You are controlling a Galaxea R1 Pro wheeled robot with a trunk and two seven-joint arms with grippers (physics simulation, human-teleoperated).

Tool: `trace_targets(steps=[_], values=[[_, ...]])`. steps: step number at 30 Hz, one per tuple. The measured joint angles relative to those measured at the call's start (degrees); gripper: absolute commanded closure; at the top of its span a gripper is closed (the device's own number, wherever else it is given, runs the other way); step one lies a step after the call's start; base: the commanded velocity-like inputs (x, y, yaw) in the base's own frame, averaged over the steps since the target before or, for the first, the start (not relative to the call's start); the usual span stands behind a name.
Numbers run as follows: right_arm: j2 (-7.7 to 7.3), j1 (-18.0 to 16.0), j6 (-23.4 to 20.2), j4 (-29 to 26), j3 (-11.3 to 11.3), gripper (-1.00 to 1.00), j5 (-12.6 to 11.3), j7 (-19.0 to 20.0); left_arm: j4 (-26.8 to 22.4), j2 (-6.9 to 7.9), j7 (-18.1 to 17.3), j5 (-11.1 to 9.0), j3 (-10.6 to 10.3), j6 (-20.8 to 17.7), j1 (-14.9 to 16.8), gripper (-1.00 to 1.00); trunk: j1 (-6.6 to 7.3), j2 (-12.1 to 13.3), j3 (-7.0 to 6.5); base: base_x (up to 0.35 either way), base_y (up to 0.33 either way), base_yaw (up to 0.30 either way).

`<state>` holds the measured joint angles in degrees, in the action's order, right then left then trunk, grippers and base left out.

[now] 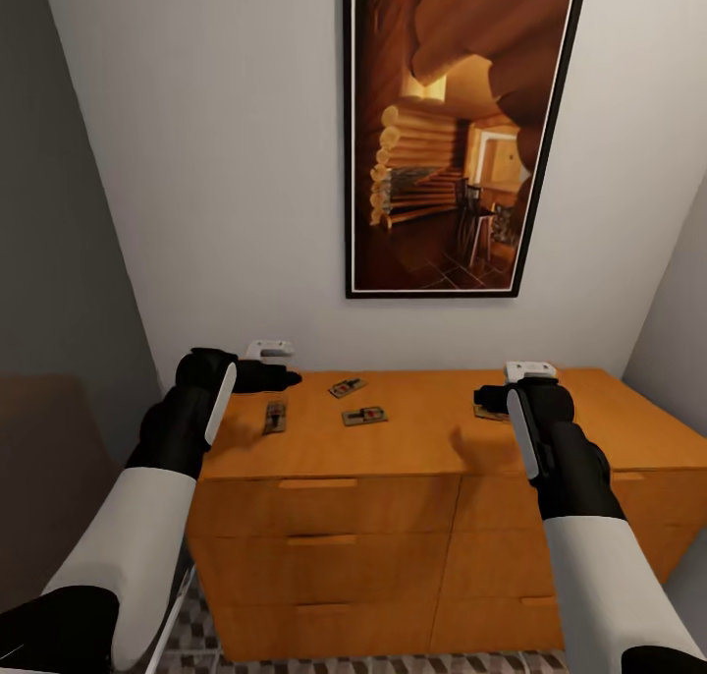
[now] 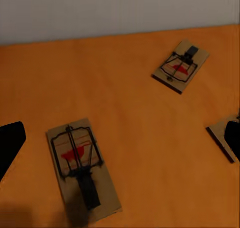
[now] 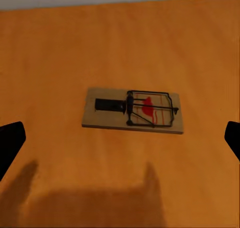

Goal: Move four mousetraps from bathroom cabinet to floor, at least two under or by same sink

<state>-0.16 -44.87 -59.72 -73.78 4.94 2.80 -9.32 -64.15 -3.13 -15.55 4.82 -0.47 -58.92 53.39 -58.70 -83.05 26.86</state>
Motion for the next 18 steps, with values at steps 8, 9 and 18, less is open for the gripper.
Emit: trace_targets(steps=[8,9,18], values=[[0.06,0.0,0.0,0.3,-0.1,-1.00,-0.1,-0.1,0.0,0.02,0.2,0.1,-0.1,0.0,0.0,-1.00,-0.02,0.0,0.00,0.146,0.002,0.000],[0.06,0.0,0.0,0.4,-0.1,-1.00,-0.1,-0.1,0.0,0.01,0.2,0.1,-0.1,0.0,0.0,-1.00,-0.03,0.0,0.00,0.043,0.001,0.000],[0.08,0.0,0.0,0.7,-1.4,-1.00,-0.2,-0.2,0.0,-0.02,0.3,0.1,0.0,0.0,0.0,-1.00,-0.03,0.0,0.00,0.015,0.000,0.000]])
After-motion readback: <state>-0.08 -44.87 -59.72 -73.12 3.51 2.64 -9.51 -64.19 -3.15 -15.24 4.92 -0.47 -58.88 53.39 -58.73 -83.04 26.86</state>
